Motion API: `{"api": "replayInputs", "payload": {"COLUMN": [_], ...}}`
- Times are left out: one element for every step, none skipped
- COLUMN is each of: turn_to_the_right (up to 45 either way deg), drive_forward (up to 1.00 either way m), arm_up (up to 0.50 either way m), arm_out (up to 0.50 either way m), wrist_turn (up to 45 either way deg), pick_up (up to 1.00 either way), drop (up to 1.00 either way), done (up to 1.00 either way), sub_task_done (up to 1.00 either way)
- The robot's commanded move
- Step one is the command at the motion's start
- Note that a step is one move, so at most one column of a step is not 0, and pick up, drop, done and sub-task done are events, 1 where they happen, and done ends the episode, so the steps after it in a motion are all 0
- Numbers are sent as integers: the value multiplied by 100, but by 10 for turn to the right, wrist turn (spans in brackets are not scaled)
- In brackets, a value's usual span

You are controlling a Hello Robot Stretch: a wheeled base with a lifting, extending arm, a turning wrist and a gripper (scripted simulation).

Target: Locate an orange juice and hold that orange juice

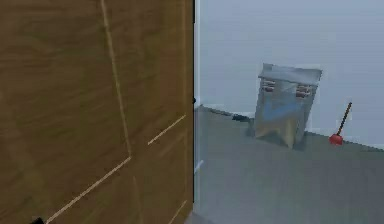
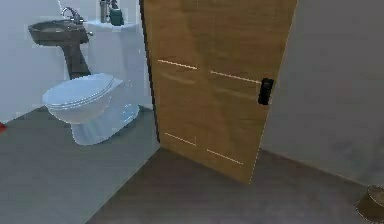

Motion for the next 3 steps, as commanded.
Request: {"api": "replayInputs", "payload": {"turn_to_the_right": [-450, -450, -420], "drive_forward": [0, 0, 0], "arm_up": [0, 0, 0], "arm_out": [0, 0, 0], "wrist_turn": [0, 0, 0], "pick_up": [0, 0, 0], "drop": [0, 0, 0], "done": [0, 0, 0], "sub_task_done": [0, 0, 0]}}
